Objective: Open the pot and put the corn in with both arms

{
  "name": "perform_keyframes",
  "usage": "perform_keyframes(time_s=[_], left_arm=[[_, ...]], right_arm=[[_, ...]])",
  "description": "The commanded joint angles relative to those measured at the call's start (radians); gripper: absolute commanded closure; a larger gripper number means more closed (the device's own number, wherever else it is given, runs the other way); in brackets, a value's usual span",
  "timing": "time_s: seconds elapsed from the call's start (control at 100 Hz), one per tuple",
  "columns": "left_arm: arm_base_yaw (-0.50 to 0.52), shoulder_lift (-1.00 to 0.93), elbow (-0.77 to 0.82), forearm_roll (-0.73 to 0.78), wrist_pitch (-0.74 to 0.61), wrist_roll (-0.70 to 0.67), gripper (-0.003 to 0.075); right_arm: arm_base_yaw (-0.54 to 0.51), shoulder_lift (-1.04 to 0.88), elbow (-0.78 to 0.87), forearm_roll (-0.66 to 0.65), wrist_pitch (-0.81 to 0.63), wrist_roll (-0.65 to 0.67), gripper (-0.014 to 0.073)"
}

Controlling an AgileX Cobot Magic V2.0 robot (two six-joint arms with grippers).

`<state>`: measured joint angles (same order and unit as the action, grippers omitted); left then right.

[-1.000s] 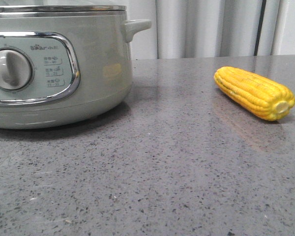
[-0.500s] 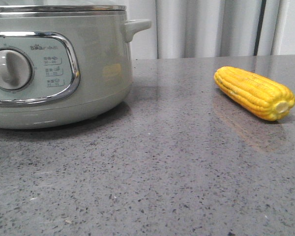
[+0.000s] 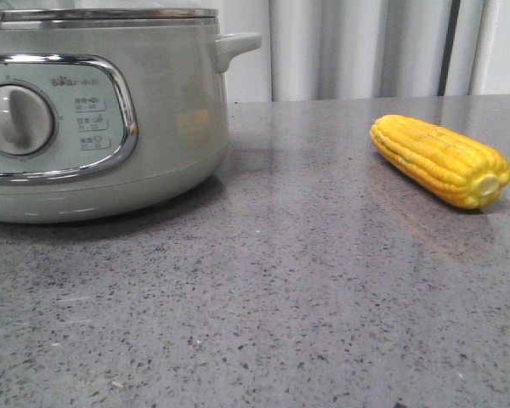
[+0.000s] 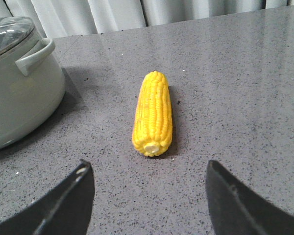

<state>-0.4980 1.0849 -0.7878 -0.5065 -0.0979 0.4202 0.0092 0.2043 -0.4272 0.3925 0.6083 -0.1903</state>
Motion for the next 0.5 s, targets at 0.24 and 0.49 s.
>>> perform_keyframes(time_s=[0.24, 0.49], left_arm=[[-0.018, 0.135, -0.077, -0.007, -0.177, -0.003, 0.0135], [-0.018, 0.162, -0.077, -0.007, -0.19, -0.003, 0.0325]], right_arm=[[-0.006, 0.019, -0.034, -0.001, -0.058, -0.012, 0.0169], [-0.006, 0.019, -0.034, -0.001, -0.052, -0.012, 0.0169]])
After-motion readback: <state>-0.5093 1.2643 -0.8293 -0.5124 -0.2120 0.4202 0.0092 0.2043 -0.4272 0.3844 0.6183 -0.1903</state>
